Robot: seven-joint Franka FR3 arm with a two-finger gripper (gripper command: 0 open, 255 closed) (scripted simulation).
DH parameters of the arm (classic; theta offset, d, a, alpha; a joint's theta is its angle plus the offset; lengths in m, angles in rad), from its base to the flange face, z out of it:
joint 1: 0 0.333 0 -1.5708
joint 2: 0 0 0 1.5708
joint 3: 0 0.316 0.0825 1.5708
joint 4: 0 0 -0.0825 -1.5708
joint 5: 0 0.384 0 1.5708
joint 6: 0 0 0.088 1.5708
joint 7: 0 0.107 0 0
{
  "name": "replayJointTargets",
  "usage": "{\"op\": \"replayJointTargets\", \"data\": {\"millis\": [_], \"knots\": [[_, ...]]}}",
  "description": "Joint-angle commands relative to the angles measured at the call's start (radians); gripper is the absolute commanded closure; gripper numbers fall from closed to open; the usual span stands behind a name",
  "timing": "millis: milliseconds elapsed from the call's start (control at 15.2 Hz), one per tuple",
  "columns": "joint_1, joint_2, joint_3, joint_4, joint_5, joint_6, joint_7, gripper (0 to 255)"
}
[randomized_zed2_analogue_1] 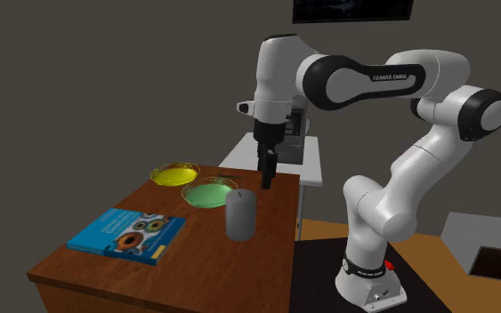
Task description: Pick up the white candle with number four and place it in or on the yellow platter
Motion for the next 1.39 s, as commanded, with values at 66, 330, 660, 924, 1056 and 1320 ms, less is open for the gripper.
{"op": "replayJointTargets", "data": {"millis": [66,330,660,924,1056,1320], "knots": [[0.021,0.004,0.011,-0.003,-0.003,0.034,-0.028,0],[0.094,0.013,0.047,-0.017,-0.016,0.150,-0.125,0],[0.092,0.019,0.044,-0.080,-0.019,0.219,-0.124,0],[0.091,0.024,0.043,-0.111,-0.021,0.255,-0.123,0],[0.091,0.024,0.043,-0.111,-0.021,0.255,-0.123,0],[0.091,0.024,0.043,-0.111,-0.021,0.254,-0.123,0]]}}
